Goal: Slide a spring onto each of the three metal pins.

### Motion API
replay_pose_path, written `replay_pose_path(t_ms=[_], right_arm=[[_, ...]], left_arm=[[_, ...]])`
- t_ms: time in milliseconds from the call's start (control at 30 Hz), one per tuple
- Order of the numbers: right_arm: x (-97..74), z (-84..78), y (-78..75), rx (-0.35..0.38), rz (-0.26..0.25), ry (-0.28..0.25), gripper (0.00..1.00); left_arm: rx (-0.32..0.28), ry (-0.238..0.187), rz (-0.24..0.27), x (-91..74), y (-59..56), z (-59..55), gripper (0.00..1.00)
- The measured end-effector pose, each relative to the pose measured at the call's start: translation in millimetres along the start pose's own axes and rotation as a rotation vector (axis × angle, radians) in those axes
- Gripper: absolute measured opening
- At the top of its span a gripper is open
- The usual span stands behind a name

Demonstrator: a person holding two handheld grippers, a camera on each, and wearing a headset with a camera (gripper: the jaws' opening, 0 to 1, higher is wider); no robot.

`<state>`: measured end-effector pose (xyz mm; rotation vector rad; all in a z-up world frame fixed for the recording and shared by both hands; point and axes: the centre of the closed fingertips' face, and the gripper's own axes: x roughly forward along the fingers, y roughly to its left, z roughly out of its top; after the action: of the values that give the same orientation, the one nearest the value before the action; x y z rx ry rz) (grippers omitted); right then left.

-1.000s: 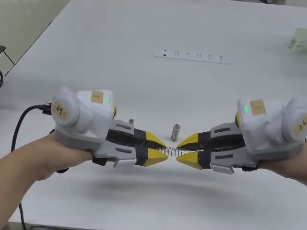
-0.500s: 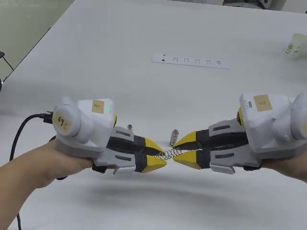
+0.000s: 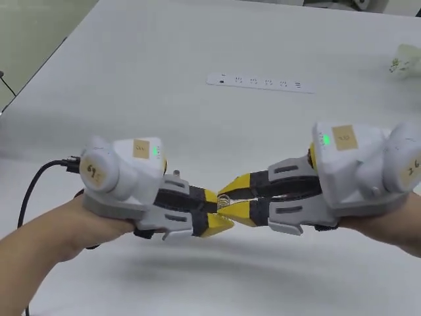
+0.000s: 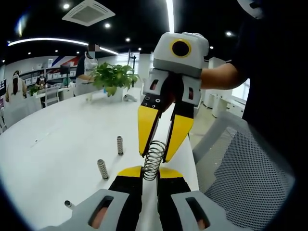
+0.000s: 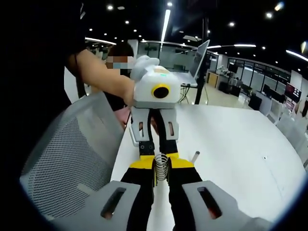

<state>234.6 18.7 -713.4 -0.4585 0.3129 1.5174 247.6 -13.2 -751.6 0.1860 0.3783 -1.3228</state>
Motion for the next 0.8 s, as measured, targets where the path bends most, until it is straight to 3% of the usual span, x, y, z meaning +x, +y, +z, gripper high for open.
replay_pose_path(t_ms=[267,800], right_arm=[[1.0,-0.4,1.6,0.011,0.001,-0.002,0.07],[2.7,3.1,-4.4,0.023,-0.017,-0.004,0.07]], left_arm=[[-0.031,-0.010,0.002,-0.1,-3.8,-0.3,0.03],[-0.059,-0.040,0.023,-3.0,0.0,7.1,0.09]])
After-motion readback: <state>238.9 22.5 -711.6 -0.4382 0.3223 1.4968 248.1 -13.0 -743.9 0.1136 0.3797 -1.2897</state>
